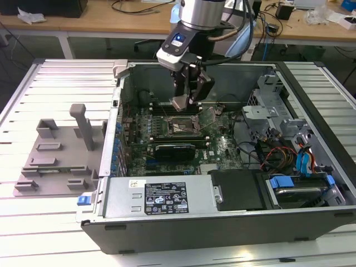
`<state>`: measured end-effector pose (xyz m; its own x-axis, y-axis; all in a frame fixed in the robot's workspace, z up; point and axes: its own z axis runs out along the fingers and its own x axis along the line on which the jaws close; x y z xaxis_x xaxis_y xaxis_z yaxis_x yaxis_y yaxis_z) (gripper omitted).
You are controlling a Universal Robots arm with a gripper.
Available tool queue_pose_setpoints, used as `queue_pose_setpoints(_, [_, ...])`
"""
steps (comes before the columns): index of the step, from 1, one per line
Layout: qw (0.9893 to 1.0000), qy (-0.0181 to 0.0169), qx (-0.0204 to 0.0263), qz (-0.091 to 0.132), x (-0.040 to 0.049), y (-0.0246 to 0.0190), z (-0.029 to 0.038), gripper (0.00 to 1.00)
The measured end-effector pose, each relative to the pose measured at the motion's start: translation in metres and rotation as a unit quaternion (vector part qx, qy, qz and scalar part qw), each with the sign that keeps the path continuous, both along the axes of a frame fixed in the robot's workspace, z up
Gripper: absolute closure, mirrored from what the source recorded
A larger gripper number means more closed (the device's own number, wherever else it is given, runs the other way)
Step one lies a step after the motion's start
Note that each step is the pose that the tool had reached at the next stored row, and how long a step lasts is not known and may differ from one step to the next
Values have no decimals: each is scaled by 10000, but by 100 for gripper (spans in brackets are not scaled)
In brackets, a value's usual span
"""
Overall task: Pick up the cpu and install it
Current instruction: 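Place the cpu into insertion slot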
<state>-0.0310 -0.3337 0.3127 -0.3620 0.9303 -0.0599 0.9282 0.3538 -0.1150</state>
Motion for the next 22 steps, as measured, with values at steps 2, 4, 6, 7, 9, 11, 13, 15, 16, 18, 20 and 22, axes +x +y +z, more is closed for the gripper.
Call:
queue_pose_setpoints(2, [9998,0,-16,-176,0,0,-1,45])
queue_pose_setpoints(4, [9997,0,-23,-248,0,0,-1,45])
queue_pose_setpoints(6, [9995,0,-30,-313,0,0,-1,45])
queue_pose_setpoints(7, [9994,0,-32,-337,0,0,-1,45])
queue_pose_setpoints(9, [9991,0,-41,-414,0,0,-1,45])
queue_pose_setpoints(11, [9987,0,-51,-514,0,0,-1,45])
queue_pose_setpoints(13, [9983,0,-56,-574,0,0,-2,45])
queue_pose_setpoints(15, [9980,0,-61,-625,0,0,-2,45])
queue_pose_setpoints(16, [9979,0,-64,-647,0,0,-2,45])
queue_pose_setpoints(18, [9976,-1,-71,-696,0,0,-2,45])
queue_pose_setpoints(20, [9972,-1,-78,-742,0,0,-2,45])
queue_pose_setpoints(22, [9966,-1,-88,-817,0,0,-2,45])
